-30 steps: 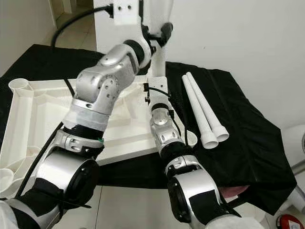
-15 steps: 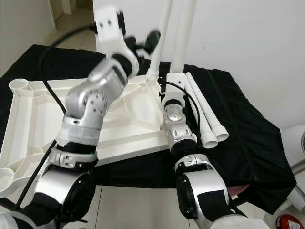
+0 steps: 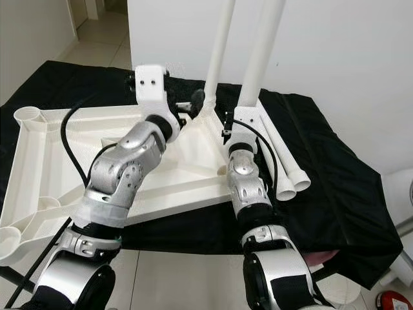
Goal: Building children table
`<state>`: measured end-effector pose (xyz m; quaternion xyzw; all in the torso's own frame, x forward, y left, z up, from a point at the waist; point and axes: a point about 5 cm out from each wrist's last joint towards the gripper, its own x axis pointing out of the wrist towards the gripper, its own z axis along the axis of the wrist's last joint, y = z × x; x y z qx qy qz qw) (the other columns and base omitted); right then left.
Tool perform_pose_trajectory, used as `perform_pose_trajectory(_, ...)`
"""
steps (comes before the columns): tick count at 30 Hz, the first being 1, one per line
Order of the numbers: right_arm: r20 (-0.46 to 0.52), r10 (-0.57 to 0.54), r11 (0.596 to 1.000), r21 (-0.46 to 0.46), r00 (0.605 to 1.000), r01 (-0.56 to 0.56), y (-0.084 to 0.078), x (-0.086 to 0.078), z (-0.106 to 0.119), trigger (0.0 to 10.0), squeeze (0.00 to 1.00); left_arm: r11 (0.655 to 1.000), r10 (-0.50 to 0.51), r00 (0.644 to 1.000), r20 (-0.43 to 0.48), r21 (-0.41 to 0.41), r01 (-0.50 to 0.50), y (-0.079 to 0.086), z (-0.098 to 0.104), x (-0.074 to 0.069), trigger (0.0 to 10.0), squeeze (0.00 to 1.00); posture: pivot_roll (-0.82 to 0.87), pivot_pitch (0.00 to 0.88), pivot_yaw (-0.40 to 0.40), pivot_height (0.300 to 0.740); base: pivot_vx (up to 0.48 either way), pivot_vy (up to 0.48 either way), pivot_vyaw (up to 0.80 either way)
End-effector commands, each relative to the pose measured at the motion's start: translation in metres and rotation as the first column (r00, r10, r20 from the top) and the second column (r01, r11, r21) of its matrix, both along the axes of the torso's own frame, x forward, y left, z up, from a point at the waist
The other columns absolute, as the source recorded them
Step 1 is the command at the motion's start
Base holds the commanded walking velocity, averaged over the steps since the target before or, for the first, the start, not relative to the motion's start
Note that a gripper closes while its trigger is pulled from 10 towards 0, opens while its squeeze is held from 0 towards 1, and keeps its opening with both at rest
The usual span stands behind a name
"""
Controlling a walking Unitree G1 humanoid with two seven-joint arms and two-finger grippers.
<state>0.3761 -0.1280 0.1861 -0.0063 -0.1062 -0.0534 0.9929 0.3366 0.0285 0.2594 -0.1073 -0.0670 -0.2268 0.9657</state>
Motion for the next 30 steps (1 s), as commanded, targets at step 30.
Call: perform_pose_trajectory(30,0.092,0.029,1.000,-0.009,0.995,-0.028,-0.036,-0.047,-0.015,10.0,0.00,0.775,-0.431,0.900,0.070,0.541,0.328,-0.024,-0.092,-0.033,10.0,0.00,-0.01,0.000,-0.065,0.740,0.000,0.000,0.00)
